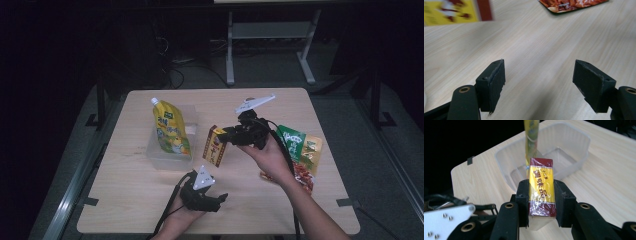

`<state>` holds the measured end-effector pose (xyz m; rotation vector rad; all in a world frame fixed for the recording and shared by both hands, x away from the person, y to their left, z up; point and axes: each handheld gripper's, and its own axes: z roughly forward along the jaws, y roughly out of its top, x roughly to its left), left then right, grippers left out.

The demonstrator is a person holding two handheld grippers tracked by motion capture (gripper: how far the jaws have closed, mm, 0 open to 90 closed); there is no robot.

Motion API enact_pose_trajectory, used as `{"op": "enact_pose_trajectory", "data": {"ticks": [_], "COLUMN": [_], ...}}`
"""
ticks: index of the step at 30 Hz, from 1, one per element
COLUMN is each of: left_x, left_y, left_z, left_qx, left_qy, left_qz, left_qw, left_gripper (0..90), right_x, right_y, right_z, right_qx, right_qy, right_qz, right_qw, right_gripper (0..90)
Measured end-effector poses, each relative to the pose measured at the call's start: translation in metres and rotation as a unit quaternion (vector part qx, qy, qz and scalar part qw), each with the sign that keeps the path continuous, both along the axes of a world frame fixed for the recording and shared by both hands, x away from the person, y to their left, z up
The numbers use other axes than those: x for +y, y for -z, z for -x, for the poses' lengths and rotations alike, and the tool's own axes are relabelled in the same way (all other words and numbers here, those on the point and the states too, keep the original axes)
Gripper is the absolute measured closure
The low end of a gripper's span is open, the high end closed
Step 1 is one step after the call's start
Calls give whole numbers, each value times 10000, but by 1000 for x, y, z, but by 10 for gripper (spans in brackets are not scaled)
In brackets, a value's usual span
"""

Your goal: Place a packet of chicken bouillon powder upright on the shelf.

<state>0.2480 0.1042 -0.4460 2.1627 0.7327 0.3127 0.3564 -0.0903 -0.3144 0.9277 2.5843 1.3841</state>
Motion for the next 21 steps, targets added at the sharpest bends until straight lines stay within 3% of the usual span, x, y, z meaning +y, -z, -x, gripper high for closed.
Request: {"op": "enact_pose_trajectory", "data": {"ticks": [2,7,11,21], "left_x": [1,1,1,4], "left_y": [0,2,1,3], "left_z": [1,2,3,0], "left_qx": [-23,-2,10,-32], "left_qy": [61,105,82,85], "left_qz": [-36,-19,72,35], "left_qw": [10000,9999,9999,10000], "left_gripper": [255,253,252,248], "right_x": [8,26,41,69], "right_y": [-5,-14,-18,-24], "right_z": [-1,-2,-3,-7], "right_qx": [-138,-234,-288,-486], "right_qy": [-111,-307,-463,-773], "right_qz": [38,31,72,163], "right_qw": [9998,9992,9985,9957], "right_gripper": [682,682,682,682]}}
